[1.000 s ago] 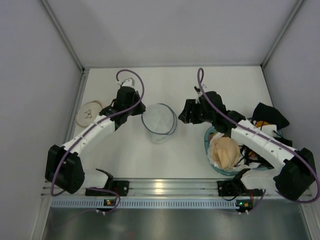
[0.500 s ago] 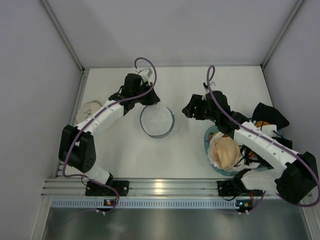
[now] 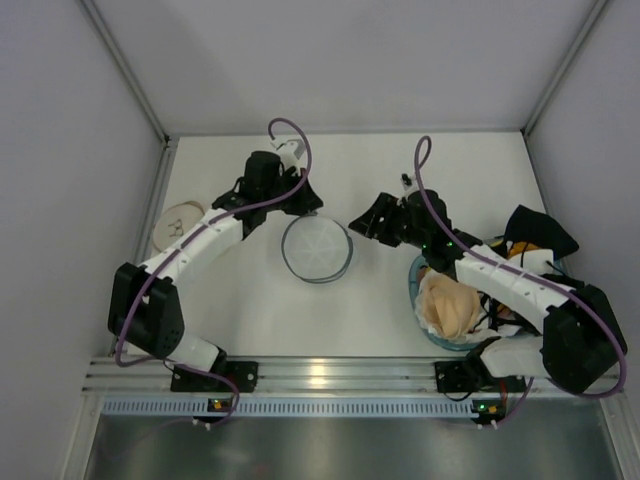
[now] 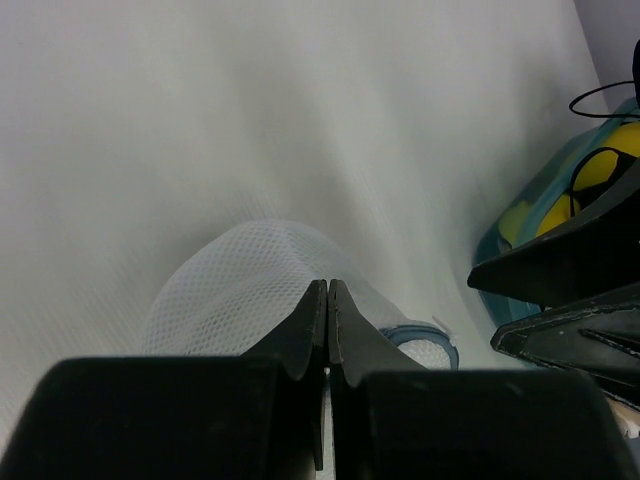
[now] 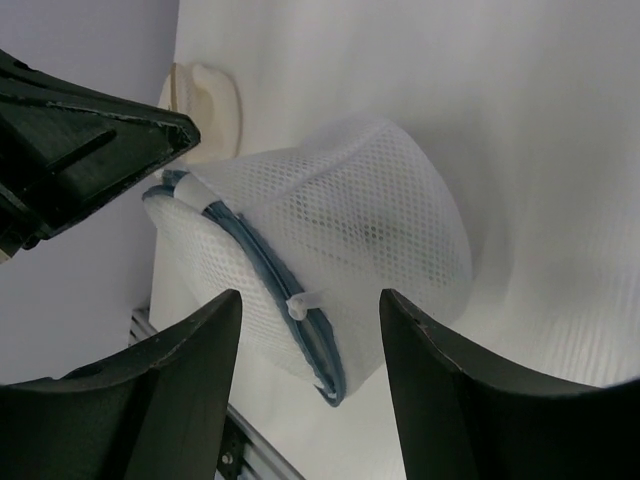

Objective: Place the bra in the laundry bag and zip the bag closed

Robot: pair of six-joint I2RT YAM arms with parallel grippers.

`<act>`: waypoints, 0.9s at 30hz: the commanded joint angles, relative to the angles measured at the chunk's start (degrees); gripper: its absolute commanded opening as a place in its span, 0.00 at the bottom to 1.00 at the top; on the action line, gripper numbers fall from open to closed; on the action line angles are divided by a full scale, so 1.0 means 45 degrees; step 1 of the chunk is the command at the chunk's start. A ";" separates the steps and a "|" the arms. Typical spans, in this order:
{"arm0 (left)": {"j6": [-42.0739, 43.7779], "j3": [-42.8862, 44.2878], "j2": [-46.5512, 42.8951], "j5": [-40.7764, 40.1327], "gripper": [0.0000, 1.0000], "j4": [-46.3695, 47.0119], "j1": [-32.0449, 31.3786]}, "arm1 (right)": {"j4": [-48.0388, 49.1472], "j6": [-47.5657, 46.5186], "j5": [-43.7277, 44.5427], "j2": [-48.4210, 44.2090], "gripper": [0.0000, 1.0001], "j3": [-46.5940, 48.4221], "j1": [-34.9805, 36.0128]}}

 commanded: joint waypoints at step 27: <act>-0.0854 -0.1545 -0.1664 -0.0419 0.00 0.2015 -0.0072 | 0.4463 0.5047 0.0080 0.1441 0.44 -0.1300 0.0145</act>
